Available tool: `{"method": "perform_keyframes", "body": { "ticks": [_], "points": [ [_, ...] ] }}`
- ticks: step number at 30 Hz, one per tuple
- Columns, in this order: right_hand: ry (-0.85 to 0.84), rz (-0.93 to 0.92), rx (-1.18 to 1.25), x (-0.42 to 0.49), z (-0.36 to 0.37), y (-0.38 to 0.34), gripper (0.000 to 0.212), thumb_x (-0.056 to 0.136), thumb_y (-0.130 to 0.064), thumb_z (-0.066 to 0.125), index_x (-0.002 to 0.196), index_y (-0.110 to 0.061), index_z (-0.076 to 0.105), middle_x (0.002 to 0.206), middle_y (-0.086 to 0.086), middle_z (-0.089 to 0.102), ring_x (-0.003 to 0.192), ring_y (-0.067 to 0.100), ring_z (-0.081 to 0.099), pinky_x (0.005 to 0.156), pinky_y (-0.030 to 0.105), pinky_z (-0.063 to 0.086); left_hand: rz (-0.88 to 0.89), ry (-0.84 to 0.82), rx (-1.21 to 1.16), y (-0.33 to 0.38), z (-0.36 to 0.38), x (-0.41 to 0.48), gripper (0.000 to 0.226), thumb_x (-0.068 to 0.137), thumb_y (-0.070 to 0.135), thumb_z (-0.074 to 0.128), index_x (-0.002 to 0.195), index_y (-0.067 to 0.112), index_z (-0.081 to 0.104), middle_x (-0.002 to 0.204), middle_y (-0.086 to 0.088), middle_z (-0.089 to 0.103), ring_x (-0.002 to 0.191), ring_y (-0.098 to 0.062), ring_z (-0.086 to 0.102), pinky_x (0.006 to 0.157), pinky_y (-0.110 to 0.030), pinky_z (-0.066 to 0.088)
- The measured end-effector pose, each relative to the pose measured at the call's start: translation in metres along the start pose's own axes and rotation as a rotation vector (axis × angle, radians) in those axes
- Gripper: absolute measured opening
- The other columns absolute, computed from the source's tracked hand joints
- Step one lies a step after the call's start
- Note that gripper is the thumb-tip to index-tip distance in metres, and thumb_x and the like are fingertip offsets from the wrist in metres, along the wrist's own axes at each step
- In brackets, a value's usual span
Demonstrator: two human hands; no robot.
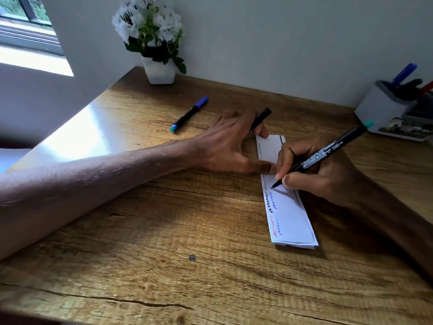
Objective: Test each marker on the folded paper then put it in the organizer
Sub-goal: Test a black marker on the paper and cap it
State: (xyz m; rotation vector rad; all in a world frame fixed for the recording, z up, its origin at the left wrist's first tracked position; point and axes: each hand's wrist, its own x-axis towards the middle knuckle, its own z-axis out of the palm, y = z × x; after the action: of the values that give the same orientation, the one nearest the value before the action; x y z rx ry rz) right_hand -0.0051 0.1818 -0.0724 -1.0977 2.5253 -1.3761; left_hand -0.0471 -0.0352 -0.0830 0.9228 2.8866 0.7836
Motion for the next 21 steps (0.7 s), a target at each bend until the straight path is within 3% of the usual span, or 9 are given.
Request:
{"method": "perform_keyframes", "body": {
  "ticks": [9,14,17,21],
  "points": [
    [0.017,0.019,-0.02,-0.0001,0.0,-0.0015,0.015,0.07,-0.022,0.072,0.072,-0.007,0.071,0.074,0.011,0.069,0.069,0.033,0.064,0.056,0.055,0.049,0.016,0.021,-0.019,0.0003,-0.0006,-0.0011,0.074,0.073,0.071,0.063,0.129,0.025,0.046,0.136,0.011,0.052,0.126,-0.007,0.037,0.103,-0.026,0.02],
    [0.013,0.042,-0.034,0.0001,-0.0004,-0.0014,0.002,0.071,-0.01,0.072,0.071,-0.008,0.071,0.073,0.01,0.069,0.063,0.025,0.063,0.05,0.042,0.049,0.021,0.019,-0.047,-0.0022,-0.0017,0.0,0.05,0.091,0.054,0.069,0.126,0.028,0.045,0.142,0.008,0.052,0.127,-0.005,0.035,0.102,-0.025,0.019],
    [0.017,0.043,-0.03,0.0013,0.0004,-0.0013,0.007,0.071,-0.015,0.074,0.072,-0.009,0.071,0.074,0.008,0.07,0.062,0.018,0.063,0.049,0.028,0.048,0.002,0.021,-0.048,-0.0008,-0.0006,-0.0009,0.053,0.081,0.063,0.062,0.121,0.033,0.043,0.139,0.008,0.053,0.132,-0.011,0.038,0.103,-0.029,0.023],
    [0.021,0.064,-0.035,0.0008,0.0012,-0.0037,0.011,0.07,-0.021,0.075,0.072,-0.011,0.071,0.076,0.004,0.071,0.064,0.013,0.065,0.051,0.019,0.048,0.011,0.03,-0.035,-0.0018,-0.0001,-0.0001,0.054,0.088,0.055,0.071,0.129,0.029,0.046,0.139,0.008,0.053,0.132,-0.012,0.037,0.103,-0.028,0.021]
  ]
}}
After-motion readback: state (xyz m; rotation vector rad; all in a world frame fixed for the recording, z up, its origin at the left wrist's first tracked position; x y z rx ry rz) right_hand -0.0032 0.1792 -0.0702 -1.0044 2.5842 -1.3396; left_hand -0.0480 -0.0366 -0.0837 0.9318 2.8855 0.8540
